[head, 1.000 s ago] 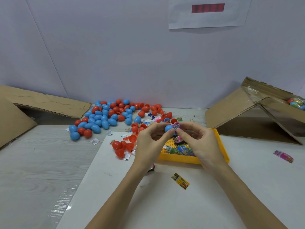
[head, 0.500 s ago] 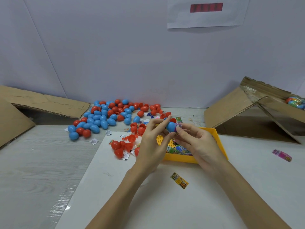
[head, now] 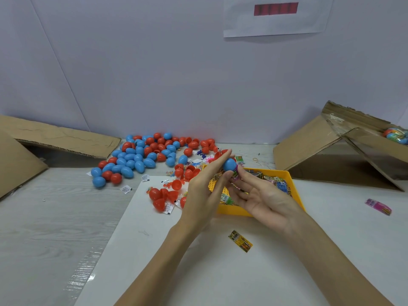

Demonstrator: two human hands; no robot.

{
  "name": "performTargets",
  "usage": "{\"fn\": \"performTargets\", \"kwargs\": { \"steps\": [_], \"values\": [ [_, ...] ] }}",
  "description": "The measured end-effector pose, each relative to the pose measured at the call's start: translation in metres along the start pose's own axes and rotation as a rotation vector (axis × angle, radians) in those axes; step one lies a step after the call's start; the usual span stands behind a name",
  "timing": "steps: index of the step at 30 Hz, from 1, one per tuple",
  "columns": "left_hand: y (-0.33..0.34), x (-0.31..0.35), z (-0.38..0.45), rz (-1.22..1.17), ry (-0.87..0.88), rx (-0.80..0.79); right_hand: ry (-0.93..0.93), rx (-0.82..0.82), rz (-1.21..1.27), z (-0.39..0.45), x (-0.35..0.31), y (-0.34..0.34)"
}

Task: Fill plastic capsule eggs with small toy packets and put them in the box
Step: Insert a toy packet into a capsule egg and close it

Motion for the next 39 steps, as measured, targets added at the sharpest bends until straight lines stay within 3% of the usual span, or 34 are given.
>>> {"fn": "performTargets", "kwargs": {
  "steps": [21,30,32,36,39],
  "values": [
    [0.0,-0.007,-0.002,-0.017,0.065,0.046,0.081,0.019,0.116,-0.005,0.008,0.005],
    [0.002,-0.007,-0.002,-0.09,-0.027,0.024,0.027,-0.01,0.086,-0.002,0.005,0.002],
    [0.002,-0.009,0.0,-0.155,-0.114,0.001,-0.089,-0.034,-0.048,0.0,-0.002,0.001],
    [-0.001,-0.016,0.001,-0.217,-0.288,0.028,-0.505,0.001,-0.74,-0.003,-0.024,-0.002],
    [0.001,-0.022,0.001,-0.233,-0.362,-0.015,-0.623,-0.067,-0.877,-0.005,-0.025,0.001]
  ]
}}
Point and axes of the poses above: each hand's wrist, its own z-axis towards the middle knuckle, its own y-axis out of the palm, x = y × z, the point moved 6 cm from there along z, towards the middle knuckle, and after that the axes turned 10 degrees about -y, right-handed, at the moved point
